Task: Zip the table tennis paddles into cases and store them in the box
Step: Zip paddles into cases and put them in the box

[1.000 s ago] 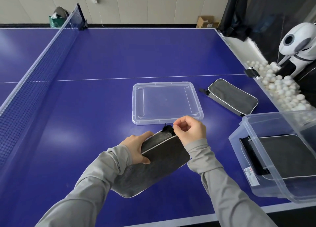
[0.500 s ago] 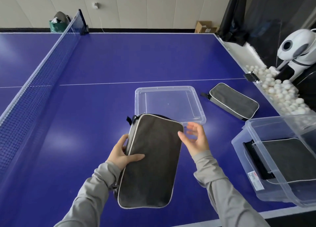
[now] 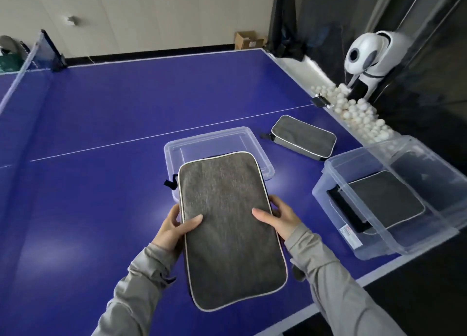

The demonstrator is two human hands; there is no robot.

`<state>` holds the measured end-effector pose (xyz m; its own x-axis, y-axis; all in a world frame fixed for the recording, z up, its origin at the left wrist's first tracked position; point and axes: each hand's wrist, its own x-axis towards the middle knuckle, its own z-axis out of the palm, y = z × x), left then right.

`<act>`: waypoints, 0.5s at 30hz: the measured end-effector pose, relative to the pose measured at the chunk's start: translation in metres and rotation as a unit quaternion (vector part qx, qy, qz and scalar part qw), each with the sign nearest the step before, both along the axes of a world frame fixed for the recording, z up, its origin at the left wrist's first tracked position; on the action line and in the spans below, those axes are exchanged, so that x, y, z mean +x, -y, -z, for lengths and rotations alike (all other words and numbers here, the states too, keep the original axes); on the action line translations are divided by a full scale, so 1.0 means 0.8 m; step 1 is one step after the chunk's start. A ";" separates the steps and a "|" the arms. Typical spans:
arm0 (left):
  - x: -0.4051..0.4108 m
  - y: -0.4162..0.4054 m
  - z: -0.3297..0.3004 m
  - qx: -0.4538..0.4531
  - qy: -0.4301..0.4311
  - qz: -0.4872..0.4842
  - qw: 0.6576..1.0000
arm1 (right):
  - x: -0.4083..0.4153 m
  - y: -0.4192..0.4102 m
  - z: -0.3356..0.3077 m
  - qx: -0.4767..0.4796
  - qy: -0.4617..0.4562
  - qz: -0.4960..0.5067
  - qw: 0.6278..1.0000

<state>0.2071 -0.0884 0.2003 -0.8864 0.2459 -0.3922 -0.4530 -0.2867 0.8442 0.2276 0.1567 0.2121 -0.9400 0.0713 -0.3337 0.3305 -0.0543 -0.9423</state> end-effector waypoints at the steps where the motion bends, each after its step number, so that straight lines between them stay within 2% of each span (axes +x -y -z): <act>1: -0.002 -0.010 -0.004 0.013 0.013 0.015 1.000 | 0.003 -0.014 -0.004 0.005 -0.002 0.002 1.000; 4: -0.004 -0.053 -0.013 0.007 0.035 0.026 0.999 | 0.012 -0.064 -0.019 0.003 0.000 -0.013 1.000; 8: 0.010 -0.143 -0.026 0.058 0.024 -0.033 0.998 | 0.027 -0.149 -0.041 0.014 -0.017 -0.014 1.000; 11: 0.023 -0.224 -0.035 0.102 0.028 -0.078 0.991 | 0.054 -0.232 -0.058 0.035 -0.050 0.020 0.998; 13: 0.032 -0.282 -0.042 0.144 0.035 -0.108 0.983 | 0.077 -0.284 -0.066 0.001 -0.056 0.070 0.996; 15: 0.042 -0.342 -0.048 0.192 0.050 -0.130 0.971 | 0.096 -0.325 -0.070 -0.093 -0.061 0.116 0.987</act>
<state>0.2403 0.1850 0.2387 -0.9003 0.1630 -0.4037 -0.3971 -0.6872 0.6083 0.3042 0.4168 0.2678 -0.9396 0.2374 -0.2465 0.1733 -0.2911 -0.9409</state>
